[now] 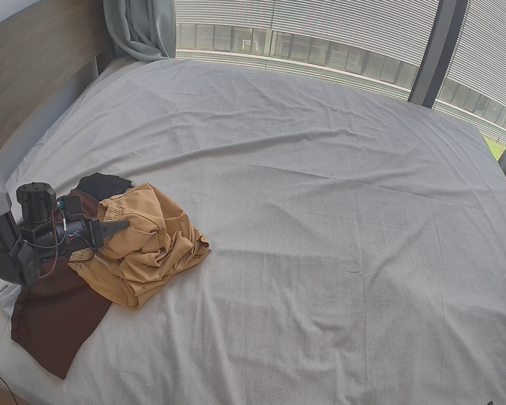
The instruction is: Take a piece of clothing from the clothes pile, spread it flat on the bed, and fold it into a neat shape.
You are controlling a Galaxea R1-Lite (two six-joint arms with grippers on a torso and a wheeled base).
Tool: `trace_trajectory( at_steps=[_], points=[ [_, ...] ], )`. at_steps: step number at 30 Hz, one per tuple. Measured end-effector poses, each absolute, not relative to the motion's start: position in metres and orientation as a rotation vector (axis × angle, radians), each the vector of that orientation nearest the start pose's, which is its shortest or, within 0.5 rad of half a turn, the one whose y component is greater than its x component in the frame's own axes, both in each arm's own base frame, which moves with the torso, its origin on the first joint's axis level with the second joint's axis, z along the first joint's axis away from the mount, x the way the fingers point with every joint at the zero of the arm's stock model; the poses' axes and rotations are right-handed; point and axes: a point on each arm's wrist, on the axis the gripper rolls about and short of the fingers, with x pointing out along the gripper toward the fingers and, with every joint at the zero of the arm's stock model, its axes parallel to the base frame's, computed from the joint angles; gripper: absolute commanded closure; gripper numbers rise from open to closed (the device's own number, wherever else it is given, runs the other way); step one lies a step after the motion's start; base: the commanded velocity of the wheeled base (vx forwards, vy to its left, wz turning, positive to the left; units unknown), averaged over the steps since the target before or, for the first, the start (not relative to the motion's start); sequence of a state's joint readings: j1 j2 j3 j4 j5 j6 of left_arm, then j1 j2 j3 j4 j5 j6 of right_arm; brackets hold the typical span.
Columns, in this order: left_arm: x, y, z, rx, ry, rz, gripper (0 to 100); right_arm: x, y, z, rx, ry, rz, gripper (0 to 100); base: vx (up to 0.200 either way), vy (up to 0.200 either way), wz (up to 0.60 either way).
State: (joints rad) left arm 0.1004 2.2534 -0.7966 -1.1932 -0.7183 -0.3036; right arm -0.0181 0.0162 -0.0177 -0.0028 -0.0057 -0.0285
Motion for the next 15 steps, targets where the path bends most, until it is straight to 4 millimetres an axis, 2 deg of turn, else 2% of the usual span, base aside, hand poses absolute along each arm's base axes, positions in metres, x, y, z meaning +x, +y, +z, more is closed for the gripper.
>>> trace_trajectory(
  at_steps=[6, 10, 15],
  points=[
    [0.374, 0.021, 0.043, -0.414, 0.342, -0.579, 100, -0.023, 0.0, 0.081, -0.029, -0.004, -0.025, 0, 0.0, 0.0, 0.0],
    [0.368, 0.017, 0.052, -0.444, 0.324, -0.586, 100, -0.023, 0.0, 0.081, -0.029, -0.004, -0.024, 0, 0.0, 0.0, 0.0],
    [0.346, 0.009, 0.069, -0.498, 0.307, -0.602, 100, -0.023, 0.0, 0.081, -0.029, -0.004, -0.024, 0, 0.0, 0.0, 0.0]
  ],
)
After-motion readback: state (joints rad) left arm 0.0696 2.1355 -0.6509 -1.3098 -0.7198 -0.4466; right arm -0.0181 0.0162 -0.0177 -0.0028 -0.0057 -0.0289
